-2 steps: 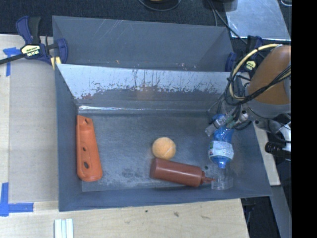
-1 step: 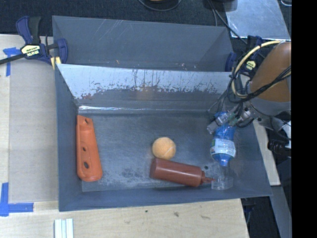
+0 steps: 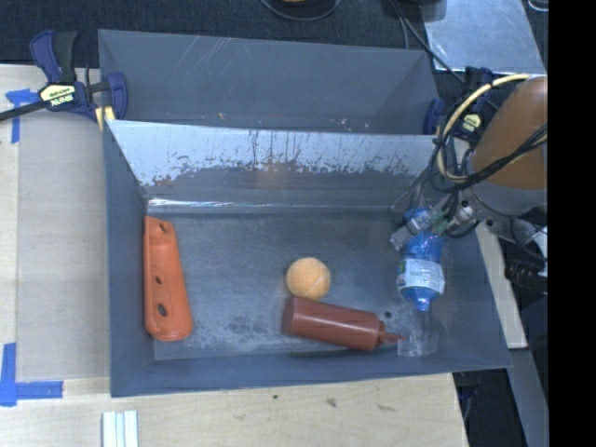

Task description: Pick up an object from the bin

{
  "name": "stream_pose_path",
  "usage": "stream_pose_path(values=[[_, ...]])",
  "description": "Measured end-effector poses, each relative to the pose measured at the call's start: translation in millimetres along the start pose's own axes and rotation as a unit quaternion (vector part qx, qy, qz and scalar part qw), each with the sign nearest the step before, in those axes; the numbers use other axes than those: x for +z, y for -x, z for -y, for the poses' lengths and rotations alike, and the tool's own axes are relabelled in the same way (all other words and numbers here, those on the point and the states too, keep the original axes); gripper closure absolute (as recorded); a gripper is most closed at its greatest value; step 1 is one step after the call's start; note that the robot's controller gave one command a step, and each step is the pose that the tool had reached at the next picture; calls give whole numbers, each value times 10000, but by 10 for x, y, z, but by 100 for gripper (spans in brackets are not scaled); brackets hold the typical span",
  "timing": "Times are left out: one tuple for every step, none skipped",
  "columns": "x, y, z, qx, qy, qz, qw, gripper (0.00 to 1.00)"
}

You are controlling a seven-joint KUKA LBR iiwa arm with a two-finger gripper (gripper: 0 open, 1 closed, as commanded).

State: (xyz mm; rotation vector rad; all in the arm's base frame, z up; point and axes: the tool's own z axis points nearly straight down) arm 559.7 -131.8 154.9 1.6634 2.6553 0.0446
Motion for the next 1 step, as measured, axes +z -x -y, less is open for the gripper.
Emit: stream_pose_path(values=[[-49, -6, 8, -1, -17, -14, 10000, 100]])
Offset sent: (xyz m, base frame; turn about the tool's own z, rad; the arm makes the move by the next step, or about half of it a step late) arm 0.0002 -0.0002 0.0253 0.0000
